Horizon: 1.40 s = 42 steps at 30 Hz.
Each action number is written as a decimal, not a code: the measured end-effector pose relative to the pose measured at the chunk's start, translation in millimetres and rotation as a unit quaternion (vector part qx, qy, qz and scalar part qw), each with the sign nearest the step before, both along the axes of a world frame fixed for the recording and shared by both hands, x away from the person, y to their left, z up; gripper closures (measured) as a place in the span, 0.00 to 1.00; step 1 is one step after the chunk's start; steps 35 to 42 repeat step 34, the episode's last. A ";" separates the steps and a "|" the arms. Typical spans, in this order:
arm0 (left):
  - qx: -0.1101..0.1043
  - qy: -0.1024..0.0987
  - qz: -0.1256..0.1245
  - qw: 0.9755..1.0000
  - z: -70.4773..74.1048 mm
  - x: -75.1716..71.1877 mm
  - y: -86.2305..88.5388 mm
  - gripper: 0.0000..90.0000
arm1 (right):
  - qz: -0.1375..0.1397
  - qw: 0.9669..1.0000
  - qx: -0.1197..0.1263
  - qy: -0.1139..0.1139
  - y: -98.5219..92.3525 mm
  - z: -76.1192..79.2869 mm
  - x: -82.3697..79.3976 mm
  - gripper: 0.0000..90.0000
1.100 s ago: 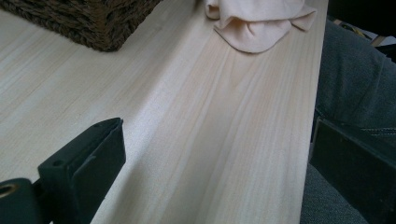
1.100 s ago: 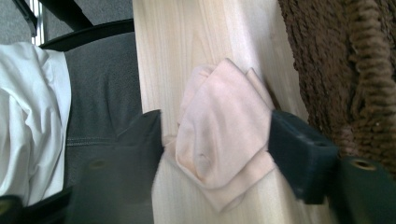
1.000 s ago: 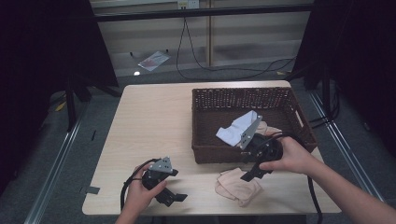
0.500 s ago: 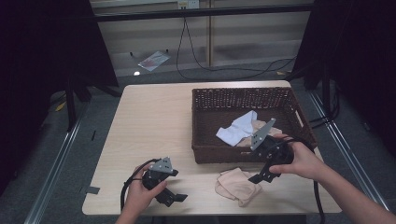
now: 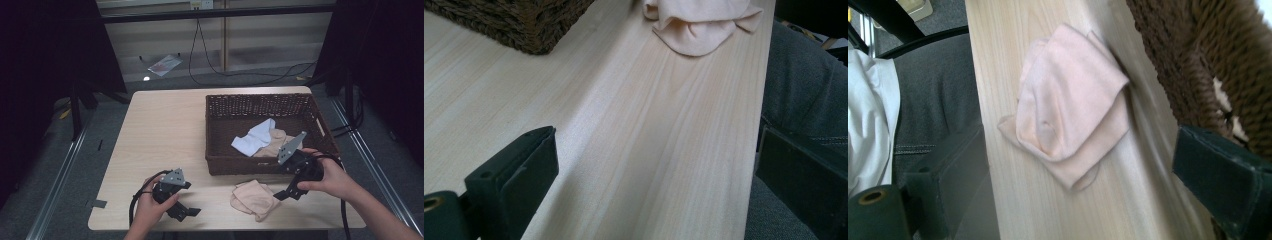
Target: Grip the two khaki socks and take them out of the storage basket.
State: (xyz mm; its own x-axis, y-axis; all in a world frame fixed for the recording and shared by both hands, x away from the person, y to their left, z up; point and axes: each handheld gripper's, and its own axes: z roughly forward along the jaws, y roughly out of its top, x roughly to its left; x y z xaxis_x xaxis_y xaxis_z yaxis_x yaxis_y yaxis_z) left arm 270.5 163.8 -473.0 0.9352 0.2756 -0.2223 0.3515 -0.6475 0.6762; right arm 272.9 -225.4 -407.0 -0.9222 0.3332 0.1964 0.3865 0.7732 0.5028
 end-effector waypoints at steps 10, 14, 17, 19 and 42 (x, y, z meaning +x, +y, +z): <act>-0.002 0.001 0.001 1.000 -0.3 -0.4 -0.3 0.03 | -0.014 1.000 0.003 0.002 -11.5 -14.8 -7.5 0.07; -0.004 0.001 0.002 1.000 -0.6 -0.5 -1.0 0.03 | -0.016 1.000 0.001 0.000 -14.7 -21.1 -10.0 0.07; -0.004 0.001 0.001 1.000 -0.6 -0.5 -0.9 0.03 | -0.019 1.000 0.003 0.001 -16.8 -25.8 -12.6 0.07; -0.004 0.002 0.002 1.000 -0.7 -0.7 -0.8 0.04 | -0.020 1.000 0.002 -0.004 -18.1 -29.5 -13.7 0.07; -0.007 0.001 0.003 1.000 -0.7 -0.5 -1.5 0.04 | -0.028 0.999 -0.002 -0.019 -16.6 -43.5 -20.7 0.06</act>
